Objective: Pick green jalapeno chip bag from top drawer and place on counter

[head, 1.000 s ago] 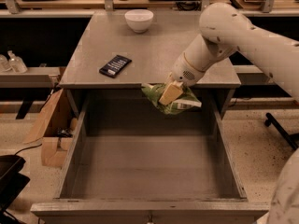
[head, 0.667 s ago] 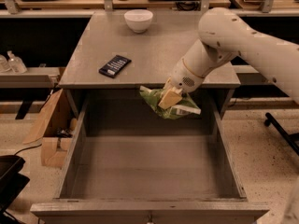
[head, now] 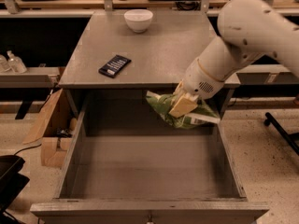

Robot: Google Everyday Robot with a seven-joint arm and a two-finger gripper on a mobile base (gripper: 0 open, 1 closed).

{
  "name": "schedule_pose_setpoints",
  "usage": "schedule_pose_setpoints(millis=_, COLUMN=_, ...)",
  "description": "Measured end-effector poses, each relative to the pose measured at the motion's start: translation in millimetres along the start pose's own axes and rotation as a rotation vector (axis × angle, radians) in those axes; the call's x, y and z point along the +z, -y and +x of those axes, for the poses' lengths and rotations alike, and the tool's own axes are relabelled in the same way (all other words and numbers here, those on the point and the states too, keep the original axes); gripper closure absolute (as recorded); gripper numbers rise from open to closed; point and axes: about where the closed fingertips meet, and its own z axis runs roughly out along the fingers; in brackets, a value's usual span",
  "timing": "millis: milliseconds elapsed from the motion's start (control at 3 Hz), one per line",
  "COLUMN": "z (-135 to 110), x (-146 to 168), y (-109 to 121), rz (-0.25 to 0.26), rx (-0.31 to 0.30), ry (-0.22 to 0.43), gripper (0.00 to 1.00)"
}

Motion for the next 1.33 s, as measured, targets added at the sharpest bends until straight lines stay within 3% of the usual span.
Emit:
schedule_pose_setpoints(millis=333, z=-6, x=-46, y=17, rz=0.023, rx=-0.029, ry=-0.026, gripper=1.00)
schedule_pose_setpoints(millis=667, z=-15, x=-66, y=60, rz=0.034, rx=-0.028, ry=-0.047, gripper=1.00)
schedule_pose_setpoints(millis=1333, z=-54, x=-77, y=171, rz=0.185, rx=0.036, ry=-0.024, gripper=1.00)
